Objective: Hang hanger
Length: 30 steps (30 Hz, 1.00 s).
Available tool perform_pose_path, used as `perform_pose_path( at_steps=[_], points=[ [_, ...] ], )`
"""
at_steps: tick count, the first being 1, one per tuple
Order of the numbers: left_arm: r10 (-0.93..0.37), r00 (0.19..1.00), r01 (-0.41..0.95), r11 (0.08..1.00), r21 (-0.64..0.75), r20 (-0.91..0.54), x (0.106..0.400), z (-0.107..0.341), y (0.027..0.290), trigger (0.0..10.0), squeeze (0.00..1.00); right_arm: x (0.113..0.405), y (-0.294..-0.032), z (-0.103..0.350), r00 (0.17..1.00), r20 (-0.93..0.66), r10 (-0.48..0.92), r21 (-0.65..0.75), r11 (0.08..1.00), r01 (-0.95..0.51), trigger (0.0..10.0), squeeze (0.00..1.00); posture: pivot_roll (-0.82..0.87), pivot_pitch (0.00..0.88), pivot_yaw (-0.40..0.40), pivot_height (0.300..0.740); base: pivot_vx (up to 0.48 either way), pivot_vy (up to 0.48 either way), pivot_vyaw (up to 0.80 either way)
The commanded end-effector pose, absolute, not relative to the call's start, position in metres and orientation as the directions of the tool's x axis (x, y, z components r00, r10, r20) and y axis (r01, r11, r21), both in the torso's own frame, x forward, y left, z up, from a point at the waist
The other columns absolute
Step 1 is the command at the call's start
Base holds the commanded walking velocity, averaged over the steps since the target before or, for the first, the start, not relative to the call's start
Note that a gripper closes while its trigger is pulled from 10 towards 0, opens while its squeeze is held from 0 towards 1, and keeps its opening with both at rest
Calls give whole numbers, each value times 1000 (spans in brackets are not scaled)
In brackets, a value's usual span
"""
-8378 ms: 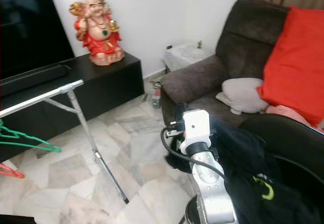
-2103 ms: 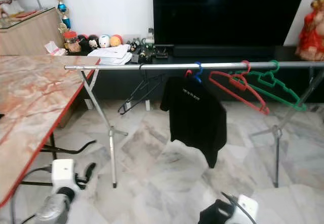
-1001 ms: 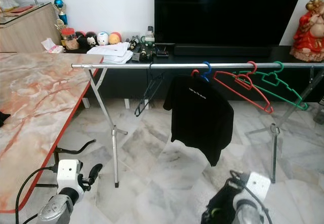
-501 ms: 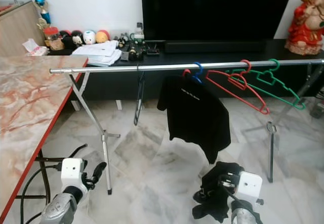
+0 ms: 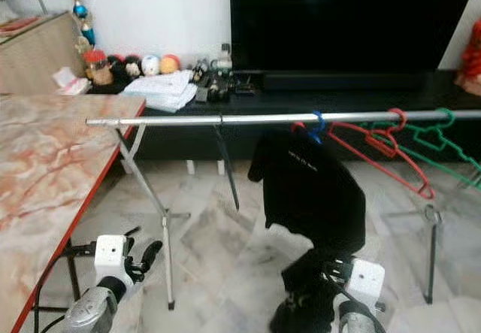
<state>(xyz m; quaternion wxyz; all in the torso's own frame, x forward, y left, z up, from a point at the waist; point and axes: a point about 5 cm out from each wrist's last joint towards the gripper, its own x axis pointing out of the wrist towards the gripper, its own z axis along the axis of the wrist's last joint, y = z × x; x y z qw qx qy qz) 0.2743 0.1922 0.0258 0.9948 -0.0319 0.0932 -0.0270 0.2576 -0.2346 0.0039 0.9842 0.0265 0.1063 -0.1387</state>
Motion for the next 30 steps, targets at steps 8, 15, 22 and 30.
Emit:
perform_pose_path(
  at_steps=[8, 15, 22, 30],
  points=[
    [-51, 979, 38, 997, -71, -199, 274, 24, 196, 10000, 0, 263, -233, 11, 946, -183, -267, 37, 960, 278, 10000, 0, 70, 0, 26, 740, 292, 0, -800],
    [-50, 980, 38, 997, -65, -193, 276, 27, 198, 10000, 0, 263, -230, 10, 947, -184, -263, 39, 961, 274, 10000, 0, 73, 0, 29, 740, 296, 0, -372],
    [-48, 987, 36, 996, -78, -155, 283, 36, 198, 10000, 0, 264, -229, 9, 948, -188, -258, 42, 962, 271, 10000, 0, 69, 0, 37, 740, 253, 0, 0],
    [-19, 985, 11, 999, -47, -170, 282, 35, 203, 10000, 0, 262, -229, 7, 946, -196, -256, 42, 962, 269, 10000, 0, 67, 0, 40, 740, 0, 0, 0]
  ],
)
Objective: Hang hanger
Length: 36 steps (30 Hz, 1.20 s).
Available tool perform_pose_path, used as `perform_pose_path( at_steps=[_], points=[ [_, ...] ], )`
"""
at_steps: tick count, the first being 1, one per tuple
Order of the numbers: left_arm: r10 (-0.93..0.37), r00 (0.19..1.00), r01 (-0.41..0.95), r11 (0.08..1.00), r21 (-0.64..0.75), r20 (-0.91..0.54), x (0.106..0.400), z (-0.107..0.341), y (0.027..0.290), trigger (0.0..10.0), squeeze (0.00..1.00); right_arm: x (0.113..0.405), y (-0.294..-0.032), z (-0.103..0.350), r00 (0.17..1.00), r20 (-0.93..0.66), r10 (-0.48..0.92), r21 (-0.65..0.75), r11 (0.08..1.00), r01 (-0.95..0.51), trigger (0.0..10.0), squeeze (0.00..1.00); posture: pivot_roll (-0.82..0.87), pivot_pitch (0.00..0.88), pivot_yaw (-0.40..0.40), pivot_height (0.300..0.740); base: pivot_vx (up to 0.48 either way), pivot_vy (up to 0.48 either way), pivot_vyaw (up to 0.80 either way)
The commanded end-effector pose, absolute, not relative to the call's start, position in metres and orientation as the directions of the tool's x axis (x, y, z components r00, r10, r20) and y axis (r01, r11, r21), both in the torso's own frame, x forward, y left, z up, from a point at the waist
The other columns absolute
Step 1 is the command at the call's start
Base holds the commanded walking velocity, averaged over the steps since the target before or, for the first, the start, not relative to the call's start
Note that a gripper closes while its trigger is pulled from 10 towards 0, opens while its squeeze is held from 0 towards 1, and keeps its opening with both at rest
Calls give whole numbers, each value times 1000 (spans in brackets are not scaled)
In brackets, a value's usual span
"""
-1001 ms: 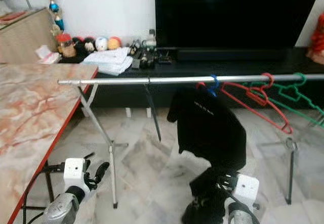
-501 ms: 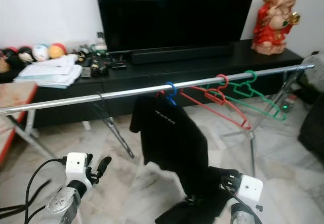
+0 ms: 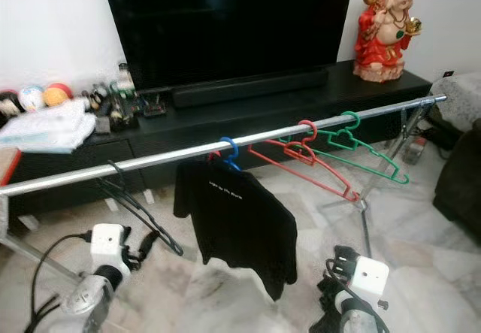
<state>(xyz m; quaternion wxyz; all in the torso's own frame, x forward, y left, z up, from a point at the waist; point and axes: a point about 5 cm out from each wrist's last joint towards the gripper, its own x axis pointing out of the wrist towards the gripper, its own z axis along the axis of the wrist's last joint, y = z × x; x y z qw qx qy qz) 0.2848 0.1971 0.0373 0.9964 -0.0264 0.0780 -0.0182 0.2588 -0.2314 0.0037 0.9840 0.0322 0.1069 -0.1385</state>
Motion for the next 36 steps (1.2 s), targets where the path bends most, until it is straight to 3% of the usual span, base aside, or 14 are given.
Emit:
perform_pose_path(
  at_steps=[1, 9, 10, 11, 26, 29, 30, 36],
  points=[
    [-10, 985, 2, 999, -43, -175, 282, 35, 205, 10000, 0, 261, -229, 6, 945, -200, -257, 43, 962, 271, 10000, 0, 68, 0, 39, 740, 0, 0, 0],
    [53, 991, -70, 989, -134, -127, 291, 49, 209, 10000, 0, 260, -230, 4, 944, -214, -251, 40, 963, 265, 10000, 0, 73, 0, 27, 740, 0, 0, 0],
    [43, 992, -60, 988, -144, -118, 293, 52, 208, 10000, 63, 260, -230, 4, 944, -214, -251, 40, 963, 265, 10000, 0, 77, 0, 22, 740, 0, 0, 0],
    [28, 994, -44, 988, -151, -104, 295, 56, 206, 10000, 1000, 260, -230, 4, 944, -215, -250, 40, 964, 265, 10000, 0, 77, 0, 21, 740, 0, 0, 0],
    [-36, 997, 23, 986, -167, -73, 330, 95, 181, 10000, 1000, 263, -227, 3, 943, -230, -240, 43, 966, 256, 10000, 0, 68, 0, 13, 740, 0, 0, 0],
    [-9, 989, -4, 996, -85, -146, 340, 97, 174, 10000, 1000, 264, -227, 4, 944, -229, -237, 41, 967, 253, 10000, 0, 63, 0, 12, 740, 0, 0, 0],
    [31, 982, -47, 996, -81, -187, 347, 98, 170, 10000, 0, 265, -227, 4, 944, -230, -238, 40, 966, 254, 10000, 0, 66, 0, 5, 740, 0, 0, 0],
    [44, 977, -74, 988, -139, -210, 366, 113, 144, 10000, 0, 269, -229, 7, 946, -228, -233, 34, 968, 247, 10000, 0, 67, 0, -18, 740, 0, 0, 0]
  ],
)
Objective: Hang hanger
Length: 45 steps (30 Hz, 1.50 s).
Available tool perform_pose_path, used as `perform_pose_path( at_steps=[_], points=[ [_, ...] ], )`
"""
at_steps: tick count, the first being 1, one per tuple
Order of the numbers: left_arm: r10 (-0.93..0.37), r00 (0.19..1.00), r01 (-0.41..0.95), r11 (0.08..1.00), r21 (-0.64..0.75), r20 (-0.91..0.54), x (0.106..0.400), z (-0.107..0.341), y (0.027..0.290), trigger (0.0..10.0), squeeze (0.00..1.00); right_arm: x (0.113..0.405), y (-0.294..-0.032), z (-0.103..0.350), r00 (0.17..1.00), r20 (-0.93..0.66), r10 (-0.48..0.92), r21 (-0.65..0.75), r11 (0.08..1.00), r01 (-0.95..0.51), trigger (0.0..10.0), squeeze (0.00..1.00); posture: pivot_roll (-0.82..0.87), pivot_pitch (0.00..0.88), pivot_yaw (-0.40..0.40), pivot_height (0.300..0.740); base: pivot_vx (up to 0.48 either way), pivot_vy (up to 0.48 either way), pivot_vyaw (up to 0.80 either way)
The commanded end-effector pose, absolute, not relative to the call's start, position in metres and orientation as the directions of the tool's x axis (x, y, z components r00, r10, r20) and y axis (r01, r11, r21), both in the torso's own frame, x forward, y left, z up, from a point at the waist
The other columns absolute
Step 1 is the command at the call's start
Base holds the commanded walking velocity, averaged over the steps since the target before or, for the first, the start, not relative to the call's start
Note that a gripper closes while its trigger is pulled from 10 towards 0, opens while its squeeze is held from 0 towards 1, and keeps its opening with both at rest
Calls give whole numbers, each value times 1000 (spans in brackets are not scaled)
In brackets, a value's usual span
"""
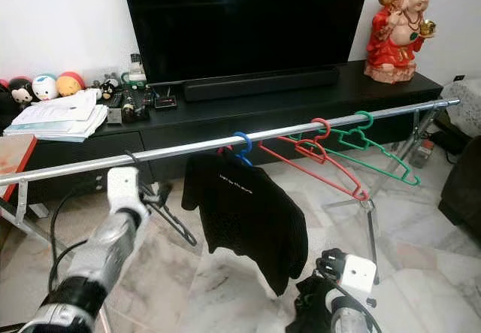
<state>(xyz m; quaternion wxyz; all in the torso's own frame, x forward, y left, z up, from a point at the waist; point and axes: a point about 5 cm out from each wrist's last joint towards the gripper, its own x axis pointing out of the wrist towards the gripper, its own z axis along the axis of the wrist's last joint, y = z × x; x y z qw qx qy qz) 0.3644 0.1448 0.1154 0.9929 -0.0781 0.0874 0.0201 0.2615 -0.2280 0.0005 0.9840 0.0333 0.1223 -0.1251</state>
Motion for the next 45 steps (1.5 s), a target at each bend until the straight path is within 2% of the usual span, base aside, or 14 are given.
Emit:
perform_pose_path(
  at_steps=[1, 5, 10, 22, 32, 38, 42, 43, 44, 45],
  points=[
    [48, 976, -77, 988, -133, -213, 366, 113, 143, 10000, 0, 269, -230, 7, 946, -227, -232, 34, 969, 246, 10000, 0, 67, 0, -18, 740, 0, 0, 0],
    [179, 939, -206, 977, -63, -293, 369, 108, 147, 10000, 0, 269, -231, 8, 946, -225, -235, 31, 968, 247, 10000, 0, 55, 0, -25, 740, 0, 0, 0],
    [275, 920, -281, 960, 18, -278, 372, 113, 156, 10000, 0, 270, -233, 9, 946, -223, -234, 25, 969, 246, 10000, 0, 51, 0, -29, 740, 0, 0, 0],
    [361, 870, -371, 928, 34, -335, 366, 99, 178, 10000, 0, 270, -232, 9, 947, -229, -224, 21, 972, 235, 10000, 0, 54, 0, -36, 740, 0, 0, 0],
    [312, 885, -352, 934, -61, -345, 369, 99, 172, 10000, 0, 272, -232, 10, 949, -226, -221, 19, 973, 231, 10000, 0, 49, 0, -34, 740, 0, 0, 0],
    [240, 926, -286, 950, -127, -290, 374, 107, 162, 10000, 0, 271, -230, 8, 948, -233, -216, 20, 974, 227, 10000, 0, 47, 0, -32, 740, 0, 0, 0],
    [135, 941, -195, 966, -169, -311, 373, 100, 149, 9882, 0, 271, -229, 8, 949, -233, -212, 23, 975, 223, 10000, 0, 44, 0, -30, 740, 0, 0, 0],
    [118, 940, -181, 968, -174, -320, 372, 97, 147, 7529, 0, 271, -229, 8, 949, -233, -211, 23, 975, 223, 10000, 0, 44, 0, -29, 740, 0, 0, 0],
    [109, 939, -174, 969, -178, -327, 371, 96, 146, 5922, 0, 271, -229, 8, 949, -233, -211, 24, 975, 223, 10000, 0, 44, 0, -29, 740, 0, 0, 0],
    [99, 933, -167, 971, -172, -346, 369, 91, 144, 1843, 0, 271, -229, 8, 949, -233, -210, 24, 975, 222, 10000, 0, 44, 0, -29, 740, 0, 0, 0]
  ],
)
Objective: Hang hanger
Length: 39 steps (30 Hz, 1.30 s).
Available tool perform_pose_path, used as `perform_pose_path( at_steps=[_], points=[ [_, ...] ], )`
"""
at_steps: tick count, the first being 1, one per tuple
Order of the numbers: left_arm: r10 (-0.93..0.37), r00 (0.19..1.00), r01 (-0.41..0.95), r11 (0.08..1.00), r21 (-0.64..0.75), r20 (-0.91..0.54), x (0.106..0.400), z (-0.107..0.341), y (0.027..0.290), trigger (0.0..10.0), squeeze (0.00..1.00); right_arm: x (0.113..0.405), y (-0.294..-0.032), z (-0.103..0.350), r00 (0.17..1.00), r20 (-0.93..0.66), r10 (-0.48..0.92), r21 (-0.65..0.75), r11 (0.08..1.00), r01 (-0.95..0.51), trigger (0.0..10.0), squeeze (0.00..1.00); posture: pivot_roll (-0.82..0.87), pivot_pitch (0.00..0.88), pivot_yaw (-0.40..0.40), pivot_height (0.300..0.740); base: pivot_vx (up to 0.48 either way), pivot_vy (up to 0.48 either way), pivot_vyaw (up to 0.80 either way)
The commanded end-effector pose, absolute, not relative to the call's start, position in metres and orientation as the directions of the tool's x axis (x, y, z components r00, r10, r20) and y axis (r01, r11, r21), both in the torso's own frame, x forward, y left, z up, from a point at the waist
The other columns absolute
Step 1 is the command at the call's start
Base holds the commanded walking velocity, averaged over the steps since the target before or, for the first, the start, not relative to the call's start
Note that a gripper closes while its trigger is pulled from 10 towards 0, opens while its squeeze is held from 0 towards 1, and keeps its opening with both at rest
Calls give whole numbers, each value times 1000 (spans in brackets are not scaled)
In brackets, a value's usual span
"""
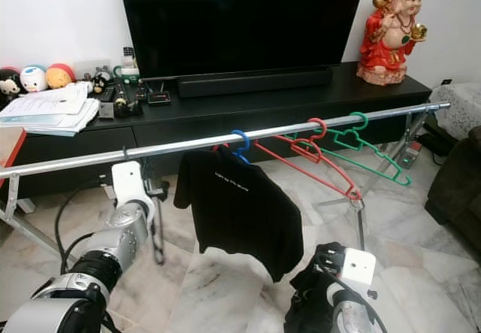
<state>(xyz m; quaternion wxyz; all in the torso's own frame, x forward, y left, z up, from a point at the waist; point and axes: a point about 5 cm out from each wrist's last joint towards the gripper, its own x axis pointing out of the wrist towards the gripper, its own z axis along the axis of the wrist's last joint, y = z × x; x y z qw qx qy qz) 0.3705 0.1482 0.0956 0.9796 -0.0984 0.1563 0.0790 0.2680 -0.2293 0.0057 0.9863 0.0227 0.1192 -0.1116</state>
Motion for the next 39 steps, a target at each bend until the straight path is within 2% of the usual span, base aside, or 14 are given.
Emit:
perform_pose_path(
  at_steps=[1, 39],
  points=[
    [99, 927, -167, 973, -160, -361, 367, 87, 144, 0, 0, 271, -229, 8, 949, -235, -209, 24, 975, 221, 10000, 0, 42, 0, -28, 740, 0, 0, 0],
    [128, 921, -189, 973, -136, -367, 363, 79, 145, 0, 0, 269, -225, 3, 948, -265, -178, 26, 981, 192, 10000, 0, 41, 0, -33, 740, 0, 0, 0]
  ],
)
